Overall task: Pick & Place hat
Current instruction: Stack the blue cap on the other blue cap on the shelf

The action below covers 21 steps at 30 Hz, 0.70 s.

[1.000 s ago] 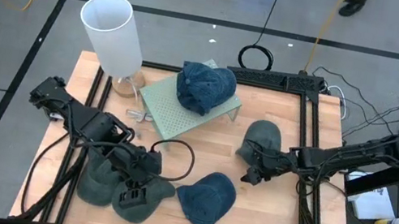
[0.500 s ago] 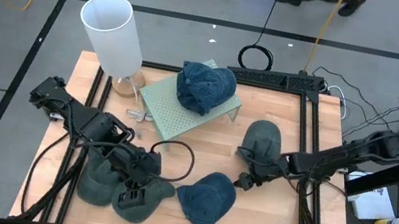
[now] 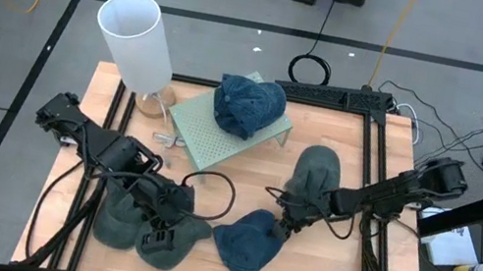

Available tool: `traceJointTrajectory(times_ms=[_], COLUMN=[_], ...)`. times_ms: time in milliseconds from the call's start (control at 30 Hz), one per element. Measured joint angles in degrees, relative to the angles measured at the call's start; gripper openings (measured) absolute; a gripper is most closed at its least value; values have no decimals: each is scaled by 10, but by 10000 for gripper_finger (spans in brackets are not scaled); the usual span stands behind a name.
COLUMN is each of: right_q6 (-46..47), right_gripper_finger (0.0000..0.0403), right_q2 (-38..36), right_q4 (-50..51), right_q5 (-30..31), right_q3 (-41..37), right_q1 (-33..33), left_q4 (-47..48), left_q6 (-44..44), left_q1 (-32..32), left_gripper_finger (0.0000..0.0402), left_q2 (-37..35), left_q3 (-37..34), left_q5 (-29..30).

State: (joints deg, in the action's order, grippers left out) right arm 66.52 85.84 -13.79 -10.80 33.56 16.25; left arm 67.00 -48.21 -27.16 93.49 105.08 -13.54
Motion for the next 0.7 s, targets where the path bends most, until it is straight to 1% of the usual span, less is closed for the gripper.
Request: traceJointTrajectory(times_ms=[67, 133, 233, 300, 533, 567, 600, 700], right_q6=[-1, -1, -2, 3, 9, 9, 9, 18], right_gripper_finger=[271, 258, 220, 183, 29, 16, 11, 13], right_q2=[5, 5, -4, -15, -77, -88, -100, -136], right_q4=[0, -1, 4, 1, 1, -1, -1, 9], right_q5=[-1, -4, -14, -15, -37, -43, -47, -61], right_q3=[0, 0, 0, 1, 1, 1, 1, 0], right_q1=[0, 0, 0, 0, 0, 0, 0, 0], left_q4=[0, 0, 0, 0, 0, 0, 0, 1], left_q6=[-2, -3, -3, -3, -14, -24, -32, -53], left_q1=[0, 0, 0, 0, 0, 0, 1, 1], left_gripper_finger=[322, 317, 310, 307, 311, 313, 314, 313], left_q2=[0, 0, 0, 0, 0, 0, 0, 0], left_q3=[0, 0, 0, 0, 0, 0, 0, 0], left_q5=[0, -1, -2, -2, -2, -4, -5, -16])
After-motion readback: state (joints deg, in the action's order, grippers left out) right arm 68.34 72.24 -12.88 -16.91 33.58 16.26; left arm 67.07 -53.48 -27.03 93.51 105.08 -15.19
